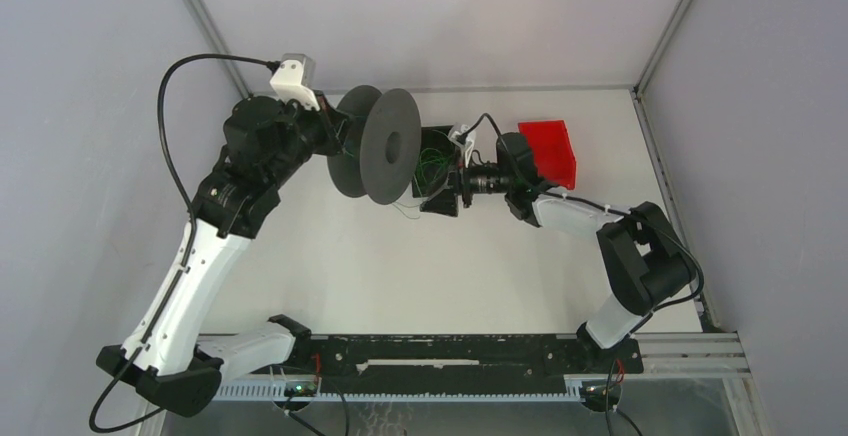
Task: Wrap the cables
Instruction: Wrap the cable around the cable reel.
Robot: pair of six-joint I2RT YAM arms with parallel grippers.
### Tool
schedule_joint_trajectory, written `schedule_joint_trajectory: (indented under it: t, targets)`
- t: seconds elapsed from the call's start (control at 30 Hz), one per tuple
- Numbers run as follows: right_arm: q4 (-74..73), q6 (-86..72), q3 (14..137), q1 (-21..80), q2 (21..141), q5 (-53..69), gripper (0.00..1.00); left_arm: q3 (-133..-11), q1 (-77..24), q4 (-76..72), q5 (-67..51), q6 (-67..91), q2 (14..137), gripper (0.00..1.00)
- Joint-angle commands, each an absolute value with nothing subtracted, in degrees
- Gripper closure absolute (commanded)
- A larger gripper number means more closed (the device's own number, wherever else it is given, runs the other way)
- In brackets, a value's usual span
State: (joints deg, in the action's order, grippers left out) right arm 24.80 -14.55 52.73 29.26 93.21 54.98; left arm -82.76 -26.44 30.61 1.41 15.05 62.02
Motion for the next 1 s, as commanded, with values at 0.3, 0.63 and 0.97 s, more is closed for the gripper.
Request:
schedule_joint_trajectory:
  t: [0.3, 0.63, 0.97]
  targets:
    - [34.34, -12.35, 54.19, 32.22, 91.19, 52.09, 0.22, -87.98, -25.67, 25.45, 0.28, 19.71, 62.73, 1.00]
    - [29.05, -10.74, 56.25, 34.78, 93.05, 53.80, 0.58, -87.24, -23.05, 25.88, 1.97, 23.44, 62.36, 1.00]
    - [27.72, -14.58, 56.72, 39.96, 94.20, 55.10, 1.00, -82.21, -18.19, 24.10, 8.84, 26.27, 61.75, 1.00]
